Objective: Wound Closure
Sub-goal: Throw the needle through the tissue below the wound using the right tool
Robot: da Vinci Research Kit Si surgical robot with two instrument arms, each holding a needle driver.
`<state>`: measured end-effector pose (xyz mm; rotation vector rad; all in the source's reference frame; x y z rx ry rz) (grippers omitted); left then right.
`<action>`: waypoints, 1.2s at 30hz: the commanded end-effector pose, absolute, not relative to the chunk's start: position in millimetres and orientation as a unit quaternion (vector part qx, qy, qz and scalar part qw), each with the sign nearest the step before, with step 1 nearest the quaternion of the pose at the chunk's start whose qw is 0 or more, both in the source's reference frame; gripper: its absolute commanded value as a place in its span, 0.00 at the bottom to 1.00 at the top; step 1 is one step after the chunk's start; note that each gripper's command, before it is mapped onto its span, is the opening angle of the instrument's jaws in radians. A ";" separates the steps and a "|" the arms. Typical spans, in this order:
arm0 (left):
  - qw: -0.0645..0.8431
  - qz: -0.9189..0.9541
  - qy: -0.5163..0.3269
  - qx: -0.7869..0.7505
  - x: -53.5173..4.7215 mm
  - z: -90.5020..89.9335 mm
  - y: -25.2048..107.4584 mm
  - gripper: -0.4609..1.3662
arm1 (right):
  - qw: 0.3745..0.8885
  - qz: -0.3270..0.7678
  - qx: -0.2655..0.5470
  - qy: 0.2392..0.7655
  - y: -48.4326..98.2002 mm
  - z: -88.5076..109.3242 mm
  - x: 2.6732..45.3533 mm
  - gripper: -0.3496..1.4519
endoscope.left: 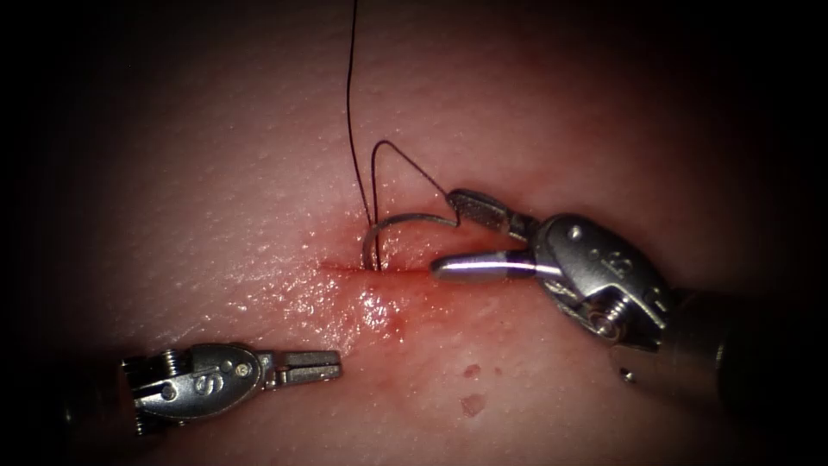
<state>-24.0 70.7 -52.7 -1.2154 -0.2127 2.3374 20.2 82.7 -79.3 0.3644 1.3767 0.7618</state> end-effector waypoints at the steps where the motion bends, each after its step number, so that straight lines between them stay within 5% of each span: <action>1: 0.245 0.857 -0.080 -0.447 -23.9 -52.7 70.7 0.06 | 0.688 0.339 0.165 0.620 82.8 -79.3 20.0 0.93; 13: 0.244 0.857 -0.080 -0.446 -23.8 -52.7 70.6 0.06 | 0.667 0.290 0.179 0.662 83.6 -76.8 19.9 0.99; 36: 0.240 0.860 -0.082 -0.442 -23.6 -52.6 70.2 0.06 | 0.603 0.062 0.227 0.762 84.3 -73.0 24.7 0.87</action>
